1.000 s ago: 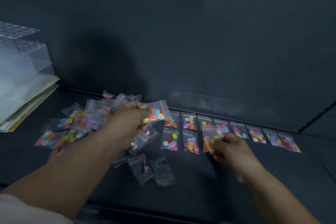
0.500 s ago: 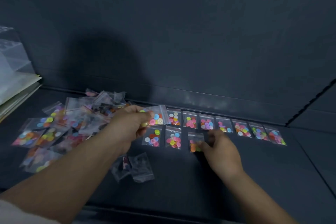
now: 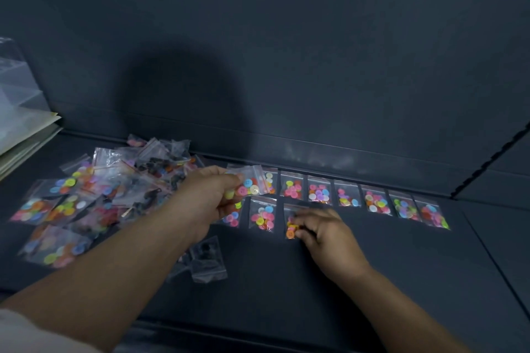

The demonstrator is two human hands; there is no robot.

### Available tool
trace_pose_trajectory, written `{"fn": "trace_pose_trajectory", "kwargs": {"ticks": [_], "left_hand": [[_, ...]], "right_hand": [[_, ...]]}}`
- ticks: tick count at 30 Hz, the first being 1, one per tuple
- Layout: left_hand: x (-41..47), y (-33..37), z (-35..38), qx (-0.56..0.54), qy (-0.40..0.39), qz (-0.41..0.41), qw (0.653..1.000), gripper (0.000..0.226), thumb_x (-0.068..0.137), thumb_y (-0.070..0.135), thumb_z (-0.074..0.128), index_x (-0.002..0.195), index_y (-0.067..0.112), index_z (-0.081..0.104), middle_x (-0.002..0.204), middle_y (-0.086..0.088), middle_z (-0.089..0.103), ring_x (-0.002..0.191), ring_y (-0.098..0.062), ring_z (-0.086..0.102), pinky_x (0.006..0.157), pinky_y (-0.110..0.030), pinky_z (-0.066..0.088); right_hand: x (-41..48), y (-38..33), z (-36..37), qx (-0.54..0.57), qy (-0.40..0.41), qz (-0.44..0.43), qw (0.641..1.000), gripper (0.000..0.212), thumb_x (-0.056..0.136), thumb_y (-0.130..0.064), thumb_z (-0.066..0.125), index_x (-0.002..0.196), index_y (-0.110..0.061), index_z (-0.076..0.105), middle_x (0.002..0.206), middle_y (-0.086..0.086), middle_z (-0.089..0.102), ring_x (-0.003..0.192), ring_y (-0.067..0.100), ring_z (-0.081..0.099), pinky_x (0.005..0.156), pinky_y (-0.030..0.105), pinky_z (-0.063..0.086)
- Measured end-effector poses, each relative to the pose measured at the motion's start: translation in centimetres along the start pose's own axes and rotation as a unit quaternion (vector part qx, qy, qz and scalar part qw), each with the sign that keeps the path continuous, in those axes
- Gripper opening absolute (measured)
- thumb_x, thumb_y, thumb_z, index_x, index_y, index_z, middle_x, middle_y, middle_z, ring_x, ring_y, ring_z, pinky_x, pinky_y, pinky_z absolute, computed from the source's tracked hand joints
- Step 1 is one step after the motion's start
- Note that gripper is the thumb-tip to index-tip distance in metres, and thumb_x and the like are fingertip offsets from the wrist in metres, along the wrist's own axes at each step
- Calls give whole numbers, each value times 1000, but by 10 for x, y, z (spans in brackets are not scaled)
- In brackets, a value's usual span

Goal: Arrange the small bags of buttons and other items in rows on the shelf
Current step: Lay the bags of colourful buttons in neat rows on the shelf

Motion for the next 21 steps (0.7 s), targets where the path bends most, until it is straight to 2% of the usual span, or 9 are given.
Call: {"fn": "trace_pose_trajectory", "kwargs": {"ticks": [4, 7, 9, 11, 13, 15, 17, 19, 21], "left_hand": [[0, -1, 4, -14, -4, -7, 1000, 5, 88, 11, 61, 84, 10, 59, 72, -6, 63, 63, -14, 58, 64, -28, 49], [-2, -2, 7, -20, -16, -11, 1000, 7, 87, 6, 61, 83, 10, 57, 71, -7, 66, 58, -12, 61, 59, -26, 50], [-3, -4, 10, -20, -24, -14, 999, 9, 86, 1, 59, 84, 9, 56, 76, -9, 67, 64, -15, 63, 59, -25, 51], [-3, -6, 13, -16, -30, -19, 999, 11, 85, -2, 59, 84, 9, 55, 82, -12, 68, 71, -18, 64, 58, -26, 51], [-4, -9, 19, -19, -39, -27, 999, 12, 85, -1, 60, 82, 10, 55, 81, -11, 68, 70, -18, 63, 55, -25, 52], [-5, -12, 28, -13, -49, -40, 998, 14, 84, 2, 63, 81, 12, 55, 78, -7, 69, 67, -15, 62, 56, -24, 51], [-7, -16, 40, 3, -58, -46, 997, 15, 81, 5, 67, 81, 15, 56, 75, -4, 69, 63, -13, 61, 57, -23, 48], [-12, -20, 55, 1, -69, -48, 996, 18, 80, 5, 69, 78, 17, 55, 72, -2, 67, 63, -12, 60, 57, -23, 45], [-17, -24, 69, 6, -79, -51, 996, 19, 81, 6, 69, 76, 17, 55, 71, -1, 66, 64, -12, 60, 58, -23, 44]], "right_hand": [[5, -3, 3, -8, 6, -18, 1000, 24, 88, -18, 62, 111, -19, 69, 119, -8, 63, 115, 13, 47, 92, 10, 27], [6, -4, 5, -10, 8, -24, 1000, 25, 89, -19, 62, 112, -20, 68, 118, -8, 63, 113, 13, 47, 92, 10, 27], [6, -2, 6, -6, 1, -18, 1000, 24, 88, -20, 62, 111, -20, 69, 116, -8, 64, 112, 12, 47, 92, 11, 28], [5, -1, 3, 26, 12, 2, 1000, 20, 88, -21, 63, 106, -20, 70, 110, -8, 64, 108, 10, 49, 90, 13, 33], [5, -2, -6, 122, 39, 55, 990, 13, 89, -22, 62, 100, -21, 69, 100, -10, 64, 97, 7, 54, 85, 17, 42], [5, -7, -15, 308, 55, 127, 941, 8, 90, -18, 60, 92, -21, 68, 87, -8, 66, 81, 6, 59, 75, 17, 48], [5, -14, -20, 475, 41, 182, 860, 5, 89, -17, 61, 88, -17, 66, 82, 0, 67, 76, 10, 60, 73, 23, 49], [4, -21, -23, 554, 12, 216, 804, 3, 86, -16, 64, 86, -13, 63, 78, 4, 65, 70, 12, 59, 70, 28, 47], [2, -19, -26, 562, 7, 231, 794, 4, 85, -9, 64, 84, -11, 61, 74, 5, 62, 64, 12, 57, 62, 25, 45]]}}
Point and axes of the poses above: each hand's wrist, its own x-axis towards the middle knuckle, its own z-axis out of the palm, y = z × x, the point moved 5 cm from there along x, towards the middle knuckle
